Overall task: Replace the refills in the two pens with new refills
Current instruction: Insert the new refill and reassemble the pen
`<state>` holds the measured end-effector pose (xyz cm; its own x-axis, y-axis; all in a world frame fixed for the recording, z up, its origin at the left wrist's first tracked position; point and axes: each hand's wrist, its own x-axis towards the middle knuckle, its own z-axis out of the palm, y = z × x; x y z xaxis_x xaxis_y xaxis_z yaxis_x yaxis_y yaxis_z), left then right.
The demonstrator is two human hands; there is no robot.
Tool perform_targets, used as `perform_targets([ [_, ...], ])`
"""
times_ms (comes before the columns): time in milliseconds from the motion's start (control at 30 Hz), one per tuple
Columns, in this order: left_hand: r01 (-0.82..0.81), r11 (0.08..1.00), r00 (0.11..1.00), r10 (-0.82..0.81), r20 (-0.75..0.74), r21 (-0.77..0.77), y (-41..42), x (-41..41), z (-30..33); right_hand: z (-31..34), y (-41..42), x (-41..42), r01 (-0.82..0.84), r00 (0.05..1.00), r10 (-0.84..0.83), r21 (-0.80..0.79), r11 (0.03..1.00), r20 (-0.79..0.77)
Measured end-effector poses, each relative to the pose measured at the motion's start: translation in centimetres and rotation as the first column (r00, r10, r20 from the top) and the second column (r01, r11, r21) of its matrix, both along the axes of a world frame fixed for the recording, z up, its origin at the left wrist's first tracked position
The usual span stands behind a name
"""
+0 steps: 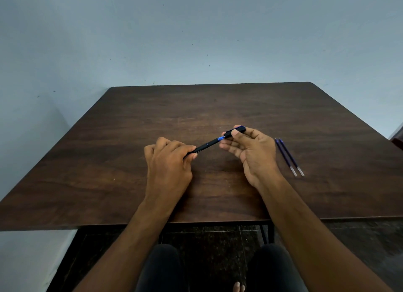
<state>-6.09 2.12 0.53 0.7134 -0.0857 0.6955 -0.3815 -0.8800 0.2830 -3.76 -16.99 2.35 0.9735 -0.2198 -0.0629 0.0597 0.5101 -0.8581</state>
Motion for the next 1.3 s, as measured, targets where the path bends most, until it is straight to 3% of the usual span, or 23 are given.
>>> perform_targets([
  [500,-0.003,1.0,1.0,0.003,-0.009,0.007,0.1,0.1,-0.1,-0.1,-0.1,-0.1,-0.094,0.996,0.094,0.05,0.994,0.011],
  [867,0.038,0.999,0.999,-0.038,0.004,0.014,0.0,0.1,-0.1,-0.7,0.7,-0.4,-0.202,0.979,0.202,-0.033,0.979,0.006],
  [1300,0.125,0.991,0.991,-0.122,0.055,-0.045,-0.2,0.9,-0.7,-1.2,1.6,0.2,-0.208,0.978,0.209,-0.09,0.974,0.006],
])
